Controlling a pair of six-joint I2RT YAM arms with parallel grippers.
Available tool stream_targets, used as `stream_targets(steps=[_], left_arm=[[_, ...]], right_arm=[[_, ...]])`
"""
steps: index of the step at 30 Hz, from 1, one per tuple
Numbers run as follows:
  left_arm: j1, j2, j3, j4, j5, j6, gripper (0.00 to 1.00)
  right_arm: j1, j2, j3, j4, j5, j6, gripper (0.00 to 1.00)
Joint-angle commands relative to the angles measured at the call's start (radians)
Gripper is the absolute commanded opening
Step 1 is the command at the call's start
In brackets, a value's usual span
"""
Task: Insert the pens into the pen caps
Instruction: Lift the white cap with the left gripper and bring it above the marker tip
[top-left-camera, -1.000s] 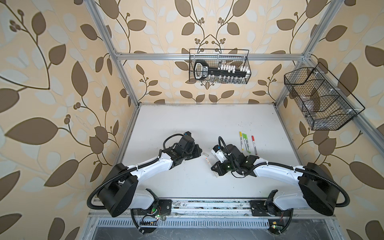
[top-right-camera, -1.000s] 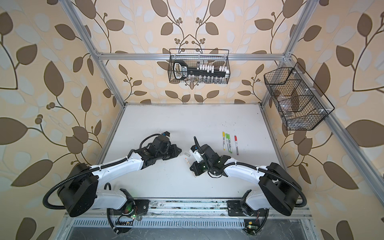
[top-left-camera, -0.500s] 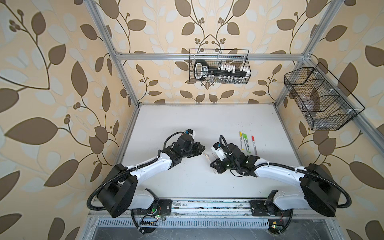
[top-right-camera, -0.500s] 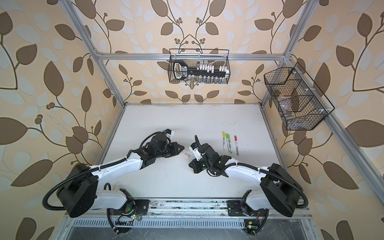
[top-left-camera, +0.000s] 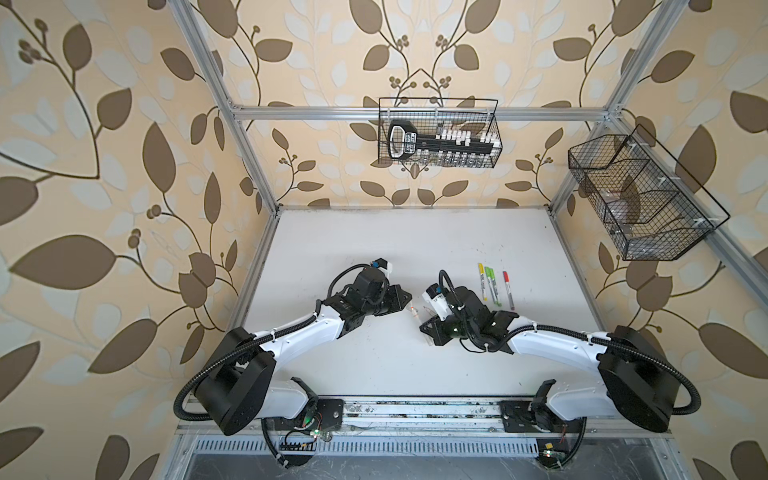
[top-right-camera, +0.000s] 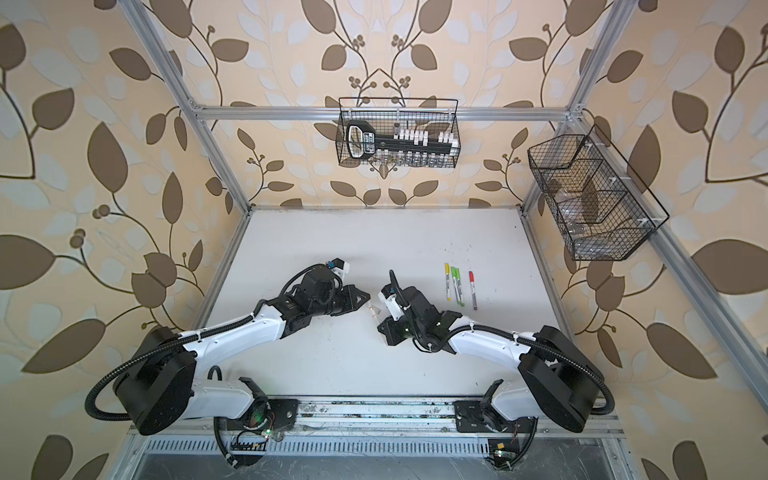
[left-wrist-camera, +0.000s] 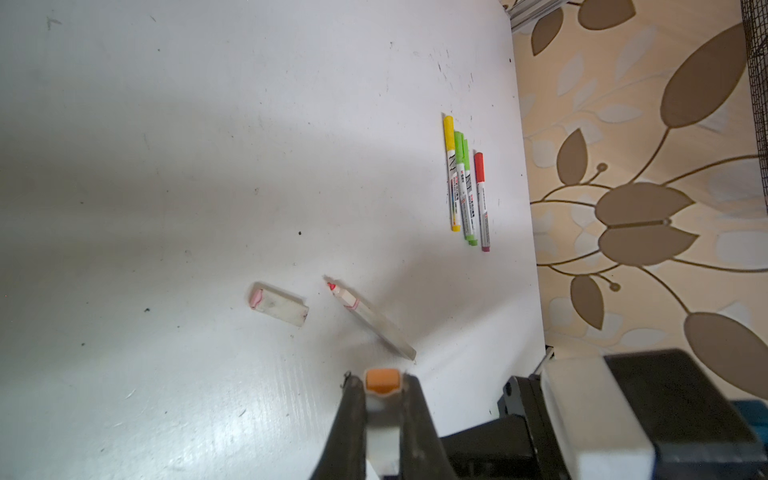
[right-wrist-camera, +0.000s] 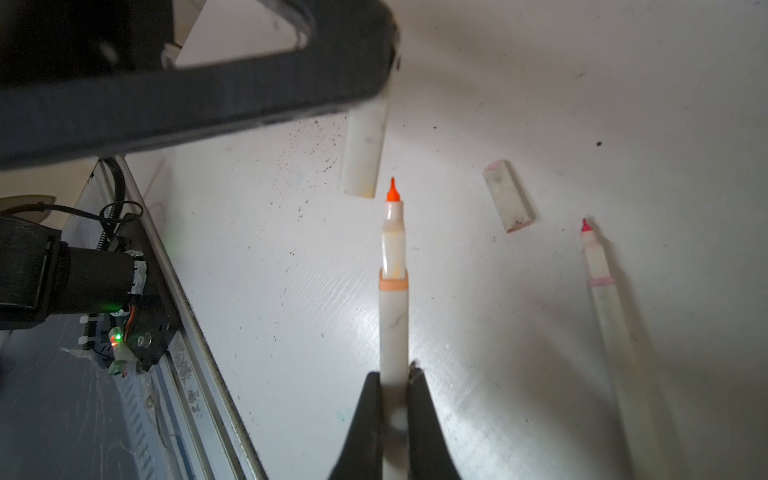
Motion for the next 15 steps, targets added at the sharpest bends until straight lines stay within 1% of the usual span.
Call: stream_targets(steps=[1, 7, 15], left_arm=[[0.008, 0.004, -0.008, 0.05, 0.024, -0.005, 0.03], [0.008, 0.003, -0.016, 0.051, 0.019, -0.009, 0.03], [0.021, -0.029, -0.036, 0.042, -0.06, -0.031, 0.02]], right_arm=[[0.0, 0.012, 0.032, 0.017, 0.009, -0.016, 0.0], [-0.002, 0.016, 0.044, 0.019, 0.009, -0.019, 0.0], [0.002, 0.021, 0.048, 0.012, 0.005, -0.022, 0.0]])
